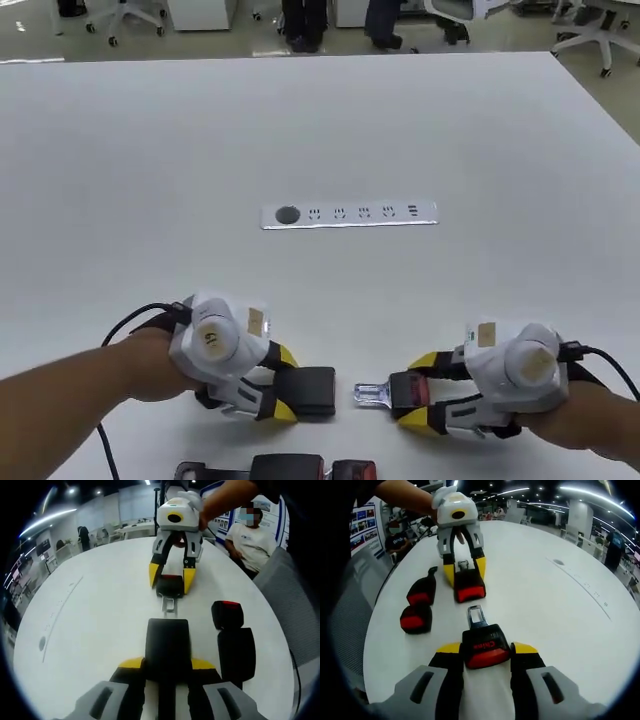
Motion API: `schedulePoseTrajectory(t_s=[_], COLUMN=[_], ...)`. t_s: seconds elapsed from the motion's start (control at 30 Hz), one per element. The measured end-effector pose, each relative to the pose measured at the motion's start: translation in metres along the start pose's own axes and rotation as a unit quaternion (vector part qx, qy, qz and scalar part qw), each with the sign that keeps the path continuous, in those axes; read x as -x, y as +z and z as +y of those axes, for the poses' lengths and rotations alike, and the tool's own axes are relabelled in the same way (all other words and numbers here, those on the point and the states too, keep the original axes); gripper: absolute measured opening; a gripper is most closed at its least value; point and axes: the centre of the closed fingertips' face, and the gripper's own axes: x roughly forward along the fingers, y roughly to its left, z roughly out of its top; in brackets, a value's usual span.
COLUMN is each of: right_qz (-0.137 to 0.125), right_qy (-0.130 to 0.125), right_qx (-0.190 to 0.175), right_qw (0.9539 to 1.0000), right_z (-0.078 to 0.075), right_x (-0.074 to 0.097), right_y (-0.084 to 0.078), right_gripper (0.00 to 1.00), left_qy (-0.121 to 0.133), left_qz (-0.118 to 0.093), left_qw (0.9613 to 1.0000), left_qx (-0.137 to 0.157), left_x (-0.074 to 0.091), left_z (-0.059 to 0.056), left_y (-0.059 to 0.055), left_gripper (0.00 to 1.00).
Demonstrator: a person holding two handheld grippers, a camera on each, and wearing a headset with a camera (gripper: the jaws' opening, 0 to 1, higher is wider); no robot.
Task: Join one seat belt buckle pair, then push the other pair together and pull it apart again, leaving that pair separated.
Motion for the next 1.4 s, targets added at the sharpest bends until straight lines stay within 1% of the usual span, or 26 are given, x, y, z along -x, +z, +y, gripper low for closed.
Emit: schedulePoseTrajectory(t_s=[0.1, 0.3, 0.57, 0.7, 0.73, 0.77, 0.83, 1.07, 1.23, 1.33, 1.4], right_qz=[-0.004, -0.008, -0.011, -0.017, -0.015, -0.017, -0.014, -0.014, -0.017, -0.02, -0.02], right_qy=[0.002, 0.004, 0.005, 0.001, 0.002, 0.003, 0.002, -0.002, -0.001, 0.002, 0.002], right_qx=[0.003, 0.004, 0.003, -0.003, 0.005, -0.003, 0.0, -0.009, -0.011, -0.01, -0.007], right_qw=[1.0, 1.0, 0.9999, 0.9998, 0.9999, 0.9998, 0.9999, 0.9999, 0.9998, 0.9997, 0.9998], right_z=[0.001, 0.001, 0.003, 0.005, 0.004, 0.004, 0.004, 0.004, 0.004, 0.006, 0.007], right_x=[-0.006, -0.013, -0.017, -0.023, -0.023, -0.022, -0.023, -0.023, -0.024, -0.029, -0.034], right_y=[0.006, 0.009, 0.016, 0.025, 0.025, 0.025, 0.025, 0.026, 0.027, 0.032, 0.034], right_gripper=[0.35, 0.35, 0.35, 0.35, 0.35, 0.35, 0.35, 0.35, 0.34, 0.34, 0.34], left_qy=[0.0, 0.001, 0.0, -0.002, -0.003, -0.004, -0.004, -0.005, -0.006, -0.015, -0.016], left_qz=[0.001, 0.002, 0.003, 0.004, 0.005, 0.006, 0.009, 0.015, 0.015, 0.024, 0.028], left_qw=[1.0, 1.0, 1.0, 1.0, 1.0, 1.0, 0.9999, 0.9999, 0.9998, 0.9994, 0.9992], left_qx=[-0.001, -0.001, -0.002, -0.003, -0.004, -0.005, -0.006, -0.006, -0.008, -0.018, -0.022], left_x=[-0.001, -0.001, -0.002, -0.002, -0.002, -0.002, -0.002, -0.002, -0.002, -0.003, -0.002], left_z=[-0.001, -0.003, -0.003, -0.004, -0.004, -0.004, -0.005, -0.005, -0.005, -0.006, -0.006], left_y=[0.001, 0.001, 0.0, 0.0, 0.0, 0.0, 0.001, 0.0, 0.0, 0.002, 0.003], left_gripper=[0.33, 0.33, 0.33, 0.33, 0.33, 0.33, 0.33, 0.33, 0.33, 0.33, 0.33])
